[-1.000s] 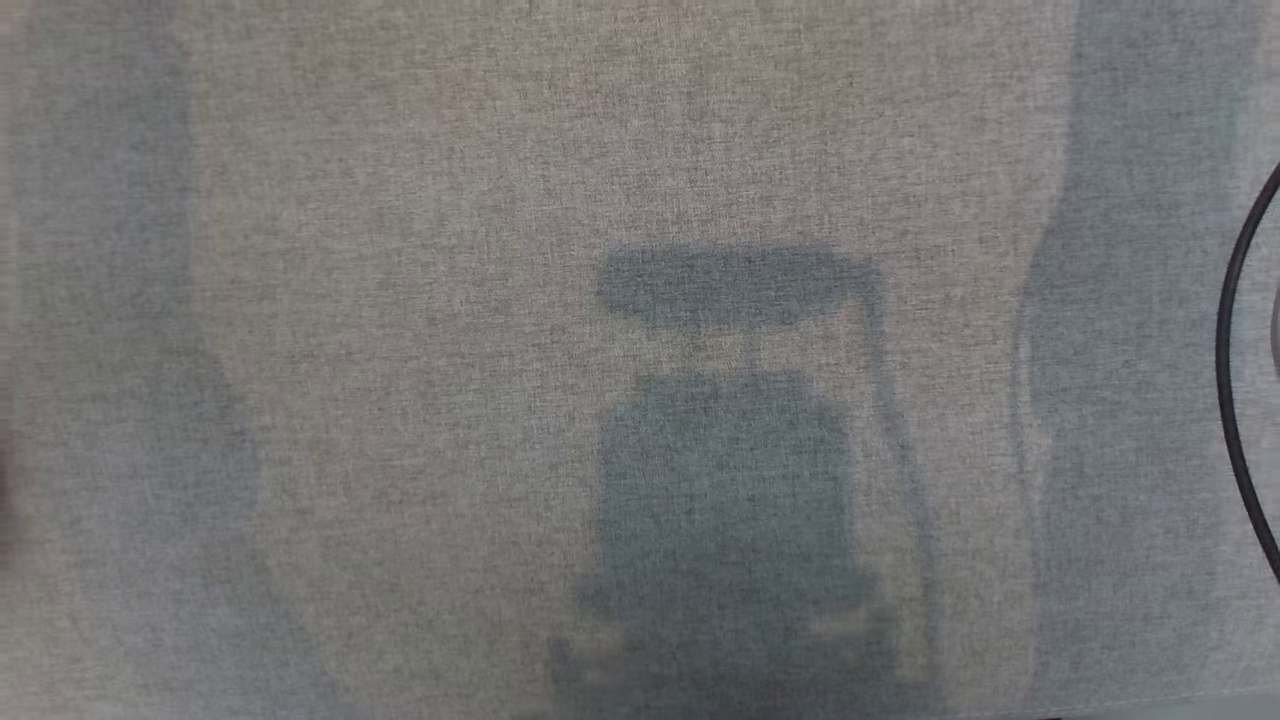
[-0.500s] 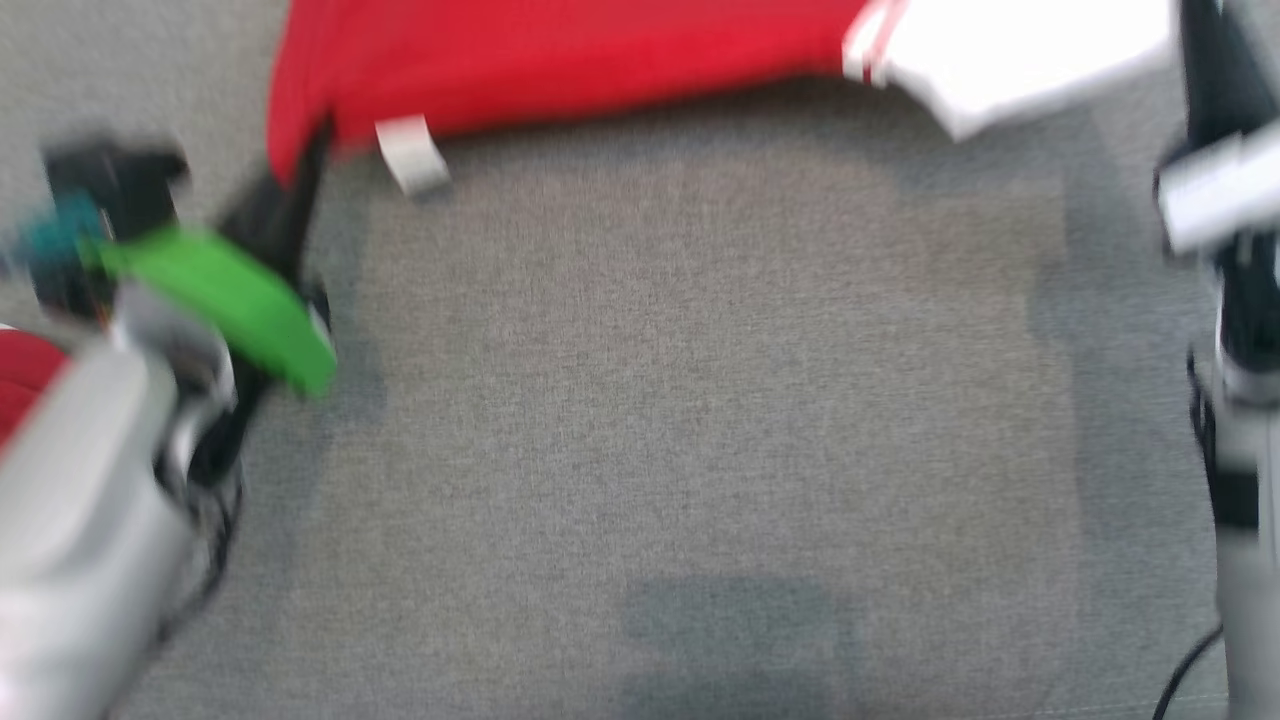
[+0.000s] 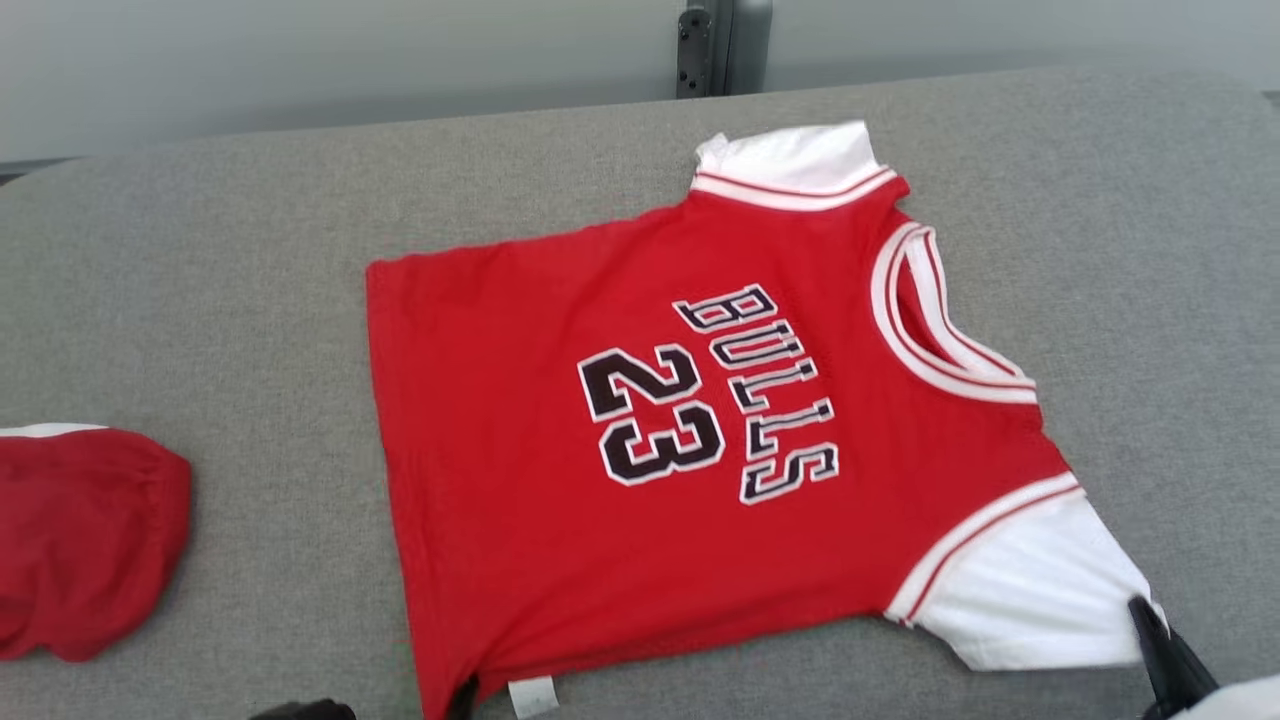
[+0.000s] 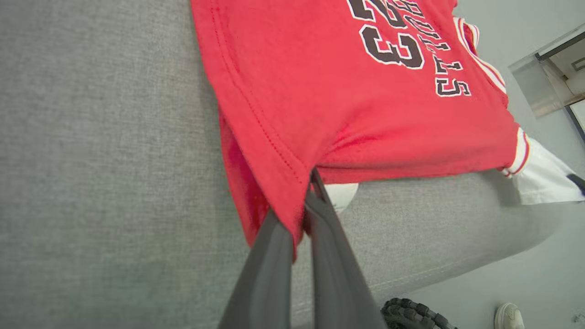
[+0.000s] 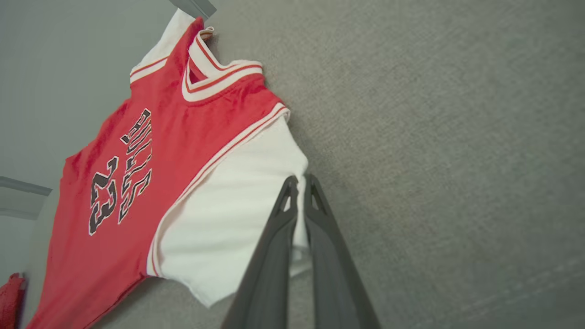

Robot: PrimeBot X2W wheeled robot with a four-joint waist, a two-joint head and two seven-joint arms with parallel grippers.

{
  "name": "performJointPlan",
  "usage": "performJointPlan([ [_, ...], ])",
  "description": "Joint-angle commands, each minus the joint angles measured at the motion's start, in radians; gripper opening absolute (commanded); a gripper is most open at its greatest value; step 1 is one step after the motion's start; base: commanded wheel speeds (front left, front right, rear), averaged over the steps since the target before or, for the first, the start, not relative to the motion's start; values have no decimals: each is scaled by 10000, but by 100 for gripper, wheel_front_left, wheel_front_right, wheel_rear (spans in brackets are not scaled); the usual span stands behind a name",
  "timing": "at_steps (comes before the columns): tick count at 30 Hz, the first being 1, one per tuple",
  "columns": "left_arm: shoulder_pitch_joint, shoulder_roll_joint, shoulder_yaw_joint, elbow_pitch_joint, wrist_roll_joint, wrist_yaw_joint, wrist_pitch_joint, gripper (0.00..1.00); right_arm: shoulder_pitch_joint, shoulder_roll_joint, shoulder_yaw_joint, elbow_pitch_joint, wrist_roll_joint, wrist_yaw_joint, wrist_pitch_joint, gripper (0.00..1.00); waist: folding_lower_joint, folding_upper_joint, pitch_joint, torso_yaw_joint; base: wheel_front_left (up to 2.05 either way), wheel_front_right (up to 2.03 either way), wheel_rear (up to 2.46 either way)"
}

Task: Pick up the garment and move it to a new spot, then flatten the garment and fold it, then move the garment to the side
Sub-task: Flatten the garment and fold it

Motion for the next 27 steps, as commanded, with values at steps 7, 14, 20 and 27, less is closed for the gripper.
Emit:
performJointPlan([
  [7,867,363,-57,-1088,-303,412,206,0,575,-247,-19,345,140,-10,-804,0,2,-1,-136,-26,0,0,0],
  [14,154,628,485,-2054,-894,622,883,0,-868,-602,426,-242,-119,-8,-492,0,2,-1,311,141,0,0,0],
  [20,-1060,595,538,-2489,-1348,419,2050,0,-2541,-849,690,-227,-617,-7,414,0,2,-1,735,435,0,0,0],
  [27,-2398,420,739,-1655,-1629,291,2906,0,-4328,-962,1050,1014,-1347,-5,1015,0,2,-1,984,639,0,0,0],
])
